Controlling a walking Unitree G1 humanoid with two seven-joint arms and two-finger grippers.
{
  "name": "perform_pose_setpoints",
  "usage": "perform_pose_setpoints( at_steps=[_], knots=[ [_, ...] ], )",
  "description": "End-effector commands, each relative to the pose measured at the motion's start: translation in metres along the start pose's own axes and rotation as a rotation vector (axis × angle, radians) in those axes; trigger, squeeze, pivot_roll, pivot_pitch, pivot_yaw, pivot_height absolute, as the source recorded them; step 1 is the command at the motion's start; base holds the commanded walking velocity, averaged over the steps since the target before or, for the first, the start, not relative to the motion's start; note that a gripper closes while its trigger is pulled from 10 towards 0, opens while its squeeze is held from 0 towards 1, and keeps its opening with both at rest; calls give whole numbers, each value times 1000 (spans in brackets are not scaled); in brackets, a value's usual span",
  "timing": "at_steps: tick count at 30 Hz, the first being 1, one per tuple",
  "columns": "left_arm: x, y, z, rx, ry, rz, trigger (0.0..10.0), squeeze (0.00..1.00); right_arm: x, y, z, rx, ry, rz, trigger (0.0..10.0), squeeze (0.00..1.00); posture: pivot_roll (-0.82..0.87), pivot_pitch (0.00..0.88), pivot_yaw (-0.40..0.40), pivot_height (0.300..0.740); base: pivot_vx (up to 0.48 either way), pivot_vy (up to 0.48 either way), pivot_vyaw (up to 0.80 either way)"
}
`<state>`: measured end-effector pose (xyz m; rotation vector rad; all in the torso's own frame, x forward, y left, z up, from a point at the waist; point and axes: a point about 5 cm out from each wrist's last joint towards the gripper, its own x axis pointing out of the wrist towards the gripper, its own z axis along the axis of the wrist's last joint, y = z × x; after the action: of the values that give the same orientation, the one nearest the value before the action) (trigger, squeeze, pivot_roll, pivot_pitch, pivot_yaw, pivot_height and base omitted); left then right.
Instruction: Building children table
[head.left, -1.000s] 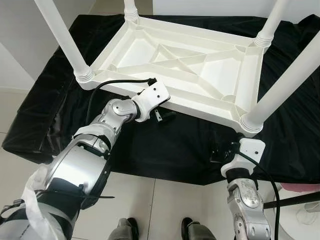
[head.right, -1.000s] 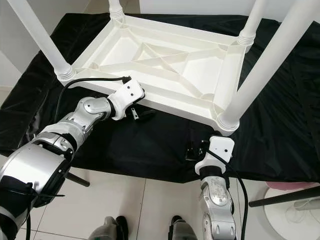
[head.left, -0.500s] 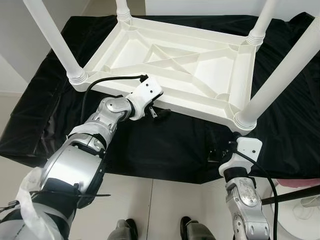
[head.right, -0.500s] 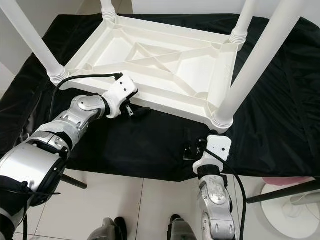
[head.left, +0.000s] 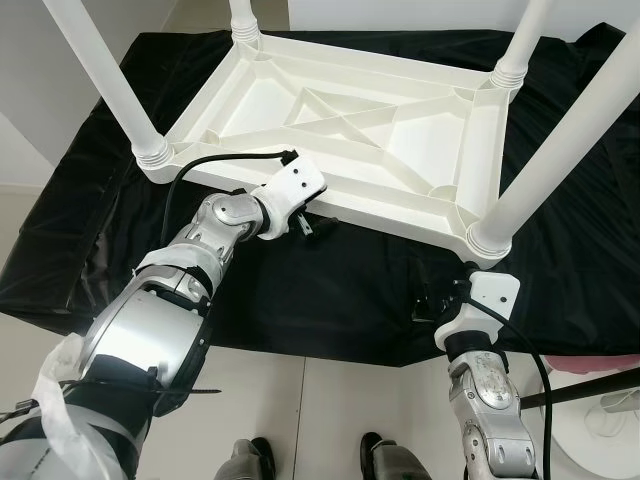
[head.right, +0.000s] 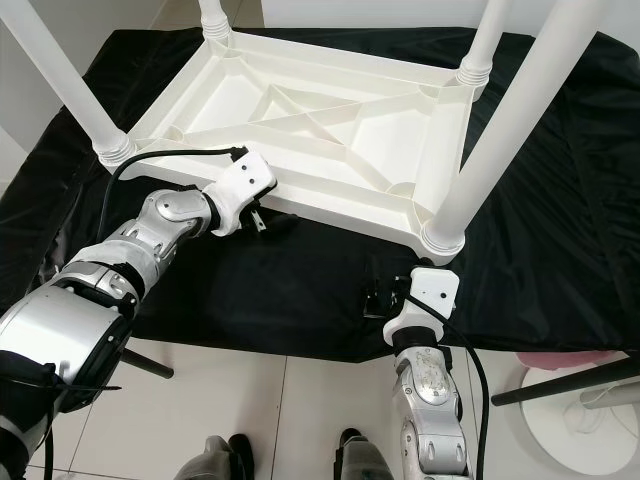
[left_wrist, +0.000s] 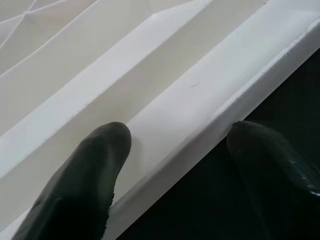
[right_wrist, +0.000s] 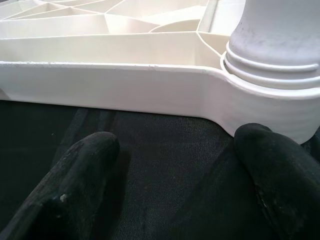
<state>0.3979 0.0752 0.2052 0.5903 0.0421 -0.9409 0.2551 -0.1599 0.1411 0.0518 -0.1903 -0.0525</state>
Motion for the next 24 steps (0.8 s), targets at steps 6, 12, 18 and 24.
perform_pose_setpoints(
  at_steps=[6,12,18,24],
  knots=[
    [-15,-35,-16,-46,67,-691,0,0,-3,-1,-7,14,35,-11,10000,0,-145,234,97,740,0,0,0],
    [-21,-35,-11,27,50,-781,0,0,0,0,-7,13,32,-6,10000,0,-138,231,95,740,0,0,0],
    [-27,-37,-5,60,-9,-853,0,0,2,0,-8,13,33,-4,10000,0,-128,223,92,740,0,0,0],
    [-24,-38,-3,123,-17,-802,10000,0,5,3,-8,19,27,7,10000,0,-120,215,90,740,0,0,0]
  ],
)
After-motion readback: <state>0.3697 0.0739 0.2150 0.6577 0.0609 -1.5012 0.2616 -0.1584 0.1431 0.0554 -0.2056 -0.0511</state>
